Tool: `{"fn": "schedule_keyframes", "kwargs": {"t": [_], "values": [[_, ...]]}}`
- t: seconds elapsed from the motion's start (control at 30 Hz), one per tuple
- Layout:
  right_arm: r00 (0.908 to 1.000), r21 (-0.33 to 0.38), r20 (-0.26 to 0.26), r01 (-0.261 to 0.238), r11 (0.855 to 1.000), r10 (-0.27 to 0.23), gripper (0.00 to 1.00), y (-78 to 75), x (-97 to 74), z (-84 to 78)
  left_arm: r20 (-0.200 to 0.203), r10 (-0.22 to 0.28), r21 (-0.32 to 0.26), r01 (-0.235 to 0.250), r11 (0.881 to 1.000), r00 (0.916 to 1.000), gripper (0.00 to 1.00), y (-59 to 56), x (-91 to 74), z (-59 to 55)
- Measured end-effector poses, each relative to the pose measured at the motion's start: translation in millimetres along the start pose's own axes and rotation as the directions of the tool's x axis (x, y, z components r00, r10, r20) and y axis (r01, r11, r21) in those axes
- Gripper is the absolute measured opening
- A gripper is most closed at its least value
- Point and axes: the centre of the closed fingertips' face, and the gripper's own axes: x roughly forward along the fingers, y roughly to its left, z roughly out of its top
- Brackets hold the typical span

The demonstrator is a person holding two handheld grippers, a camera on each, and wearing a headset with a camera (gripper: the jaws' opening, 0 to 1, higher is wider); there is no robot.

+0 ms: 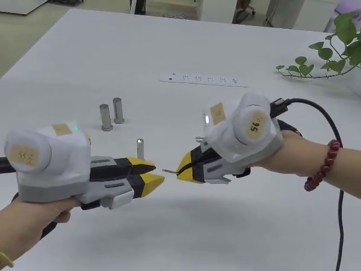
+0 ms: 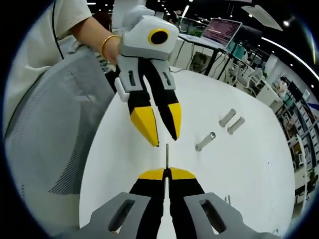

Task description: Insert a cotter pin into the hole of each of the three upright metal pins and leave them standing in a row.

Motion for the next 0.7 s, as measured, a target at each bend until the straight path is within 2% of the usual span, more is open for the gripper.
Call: {"fn": "schedule_keyframes", "kwargs": {"t": [0.07, 0.17, 0.3, 0.5, 0.57, 0.7], "values": [[0.9993, -0.026, -0.030, 0.022, 0.999, -0.023, 0.02, -6.2, 1.4, -3.5, -0.008, 0.029, 0.008, -0.029, 1.000, 0.9995, 0.15, 6.7, -0.4, -2.5], [0.9981, -0.030, -0.046, 0.040, 0.999, -0.042, 0.02, -11.8, 5.3, -5.0, -0.025, 0.082, 0.028, -0.082, 0.996, 0.9963, 0.15, 18.4, -1.0, -6.6], [0.9930, -0.061, -0.080, 0.083, 0.995, -0.088, 0.02, -23.1, 10.0, -8.6, -0.047, 0.151, 0.066, -0.148, 0.987, 0.9874, 0.15, 33.7, -0.8, -12.7], [0.9894, -0.040, -0.099, 0.103, 0.994, -0.106, 0.02, -37.7, 17.0, -11.3, -0.066, 0.217, 0.068, -0.213, 0.975, 0.9739, 0.15, 54.2, 1.4, -19.0], [0.9822, -0.072, -0.119, 0.137, 0.988, -0.145, 0.02, -50.1, 21.8, -14.0, -0.068, 0.252, 0.065, -0.248, 0.967, 0.9652, 0.15, 66.8, 3.9, -20.5], [0.9780, -0.085, -0.131, 0.152, 0.985, -0.162, 0.02, -57.7, 28.4, -15.2, -0.076, 0.276, 0.056, -0.272, 0.961, 0.9582, 0.15, 76.7, 7.8, -22.7]]}}
